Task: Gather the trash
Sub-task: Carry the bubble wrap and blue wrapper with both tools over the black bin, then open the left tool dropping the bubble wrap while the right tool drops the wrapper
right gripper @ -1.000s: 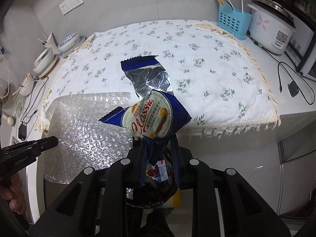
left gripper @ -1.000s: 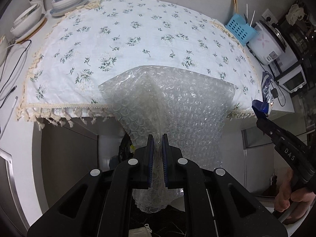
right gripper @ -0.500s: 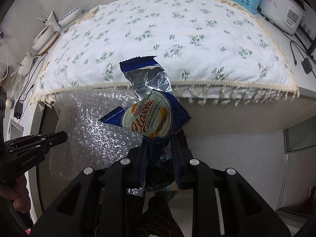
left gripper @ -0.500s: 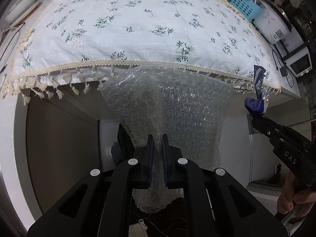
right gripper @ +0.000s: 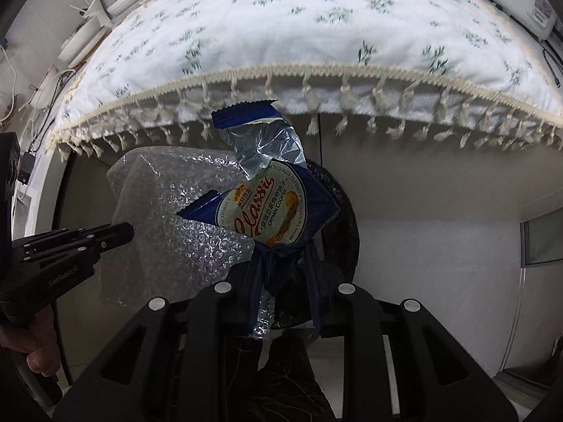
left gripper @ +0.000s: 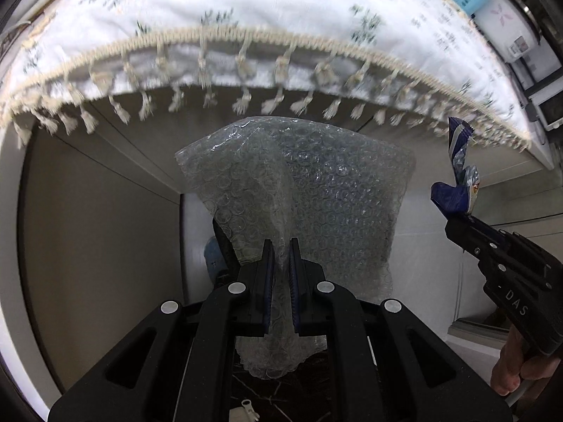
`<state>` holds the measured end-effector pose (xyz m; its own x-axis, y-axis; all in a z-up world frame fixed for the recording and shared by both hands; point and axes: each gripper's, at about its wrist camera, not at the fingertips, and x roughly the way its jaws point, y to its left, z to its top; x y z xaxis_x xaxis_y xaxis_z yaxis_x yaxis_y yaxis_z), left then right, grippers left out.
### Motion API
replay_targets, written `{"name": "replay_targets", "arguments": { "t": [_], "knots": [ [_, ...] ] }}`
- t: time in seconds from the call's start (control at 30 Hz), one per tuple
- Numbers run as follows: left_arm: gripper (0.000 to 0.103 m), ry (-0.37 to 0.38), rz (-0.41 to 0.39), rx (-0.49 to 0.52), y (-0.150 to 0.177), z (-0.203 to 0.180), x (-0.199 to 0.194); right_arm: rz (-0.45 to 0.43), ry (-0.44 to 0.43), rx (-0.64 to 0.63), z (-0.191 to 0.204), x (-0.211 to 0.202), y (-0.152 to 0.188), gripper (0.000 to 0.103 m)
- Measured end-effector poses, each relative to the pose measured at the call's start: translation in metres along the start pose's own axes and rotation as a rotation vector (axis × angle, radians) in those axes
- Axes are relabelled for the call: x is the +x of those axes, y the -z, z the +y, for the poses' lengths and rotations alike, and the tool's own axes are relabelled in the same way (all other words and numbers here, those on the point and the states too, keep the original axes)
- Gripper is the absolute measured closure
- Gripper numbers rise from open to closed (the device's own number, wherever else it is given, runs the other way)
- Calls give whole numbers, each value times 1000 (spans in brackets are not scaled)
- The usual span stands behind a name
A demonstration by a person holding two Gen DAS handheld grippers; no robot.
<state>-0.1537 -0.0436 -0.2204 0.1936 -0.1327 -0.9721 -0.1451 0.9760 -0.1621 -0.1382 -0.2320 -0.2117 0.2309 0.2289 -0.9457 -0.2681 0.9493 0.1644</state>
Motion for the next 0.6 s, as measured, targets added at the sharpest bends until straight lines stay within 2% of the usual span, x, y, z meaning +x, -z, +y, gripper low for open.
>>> {"name": "replay_targets", "arguments": {
  "t": [0.37, 0.6],
  "knots": [
    [95, -58, -10, -20, 0, -7, 42, 41, -4, 34, -12, 33, 4, 82],
    [86, -25, -30, -2, 0, -16, 71, 53, 3, 64, -22, 38, 5, 82]
  ]
}}
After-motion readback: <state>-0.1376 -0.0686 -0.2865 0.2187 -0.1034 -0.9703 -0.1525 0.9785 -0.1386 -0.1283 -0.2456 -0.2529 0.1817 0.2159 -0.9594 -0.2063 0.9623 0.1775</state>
